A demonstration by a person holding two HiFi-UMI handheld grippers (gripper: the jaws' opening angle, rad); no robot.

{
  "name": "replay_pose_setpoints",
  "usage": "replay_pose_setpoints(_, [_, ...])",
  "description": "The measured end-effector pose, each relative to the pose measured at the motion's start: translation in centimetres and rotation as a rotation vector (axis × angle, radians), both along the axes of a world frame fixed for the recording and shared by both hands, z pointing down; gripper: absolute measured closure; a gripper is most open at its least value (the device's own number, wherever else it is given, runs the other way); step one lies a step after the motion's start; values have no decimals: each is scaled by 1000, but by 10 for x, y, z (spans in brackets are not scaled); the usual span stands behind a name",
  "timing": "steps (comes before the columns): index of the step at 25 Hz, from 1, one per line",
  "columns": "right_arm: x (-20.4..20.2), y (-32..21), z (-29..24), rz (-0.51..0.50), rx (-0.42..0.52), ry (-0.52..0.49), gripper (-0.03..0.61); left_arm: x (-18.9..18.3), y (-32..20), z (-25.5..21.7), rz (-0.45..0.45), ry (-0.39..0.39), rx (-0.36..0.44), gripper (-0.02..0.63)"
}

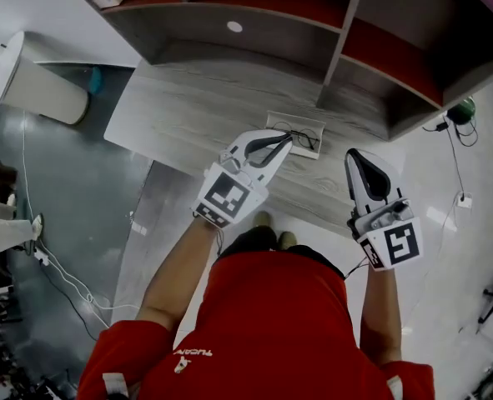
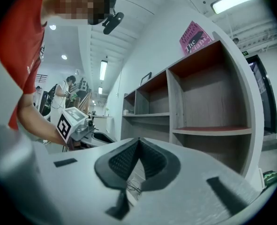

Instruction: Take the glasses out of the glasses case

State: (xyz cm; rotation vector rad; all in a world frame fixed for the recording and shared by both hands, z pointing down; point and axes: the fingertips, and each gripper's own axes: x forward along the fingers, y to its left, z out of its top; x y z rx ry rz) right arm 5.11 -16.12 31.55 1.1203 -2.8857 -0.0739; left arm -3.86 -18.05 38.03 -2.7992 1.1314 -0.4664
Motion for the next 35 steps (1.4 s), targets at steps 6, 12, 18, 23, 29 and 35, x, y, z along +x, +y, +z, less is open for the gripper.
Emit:
replay_pose_setpoints(6, [-8, -19, 11, 85, -26, 31, 574, 7, -23, 42, 146, -124, -92, 600])
replay_pose_setpoints(12, [-5, -29, 19, 150, -49, 50, 574, 15, -37, 85, 264, -250, -181, 529])
replay_pose_setpoints(18, [7, -42, 28, 150, -75, 49, 575, 22, -49, 127, 331, -423, -240, 489])
replay_pose_setpoints(23, [18, -48, 33, 130, -86, 44, 574, 26, -56, 152, 352, -507, -289, 476])
replay_pose_setpoints(29, [29, -49, 43, 120, -110, 39, 574, 27, -63, 179, 388, -604, -361, 462])
replay_pose_setpoints(35, [42, -49, 49, 135, -126, 37, 574, 28, -62, 200, 463, -705, -420, 462])
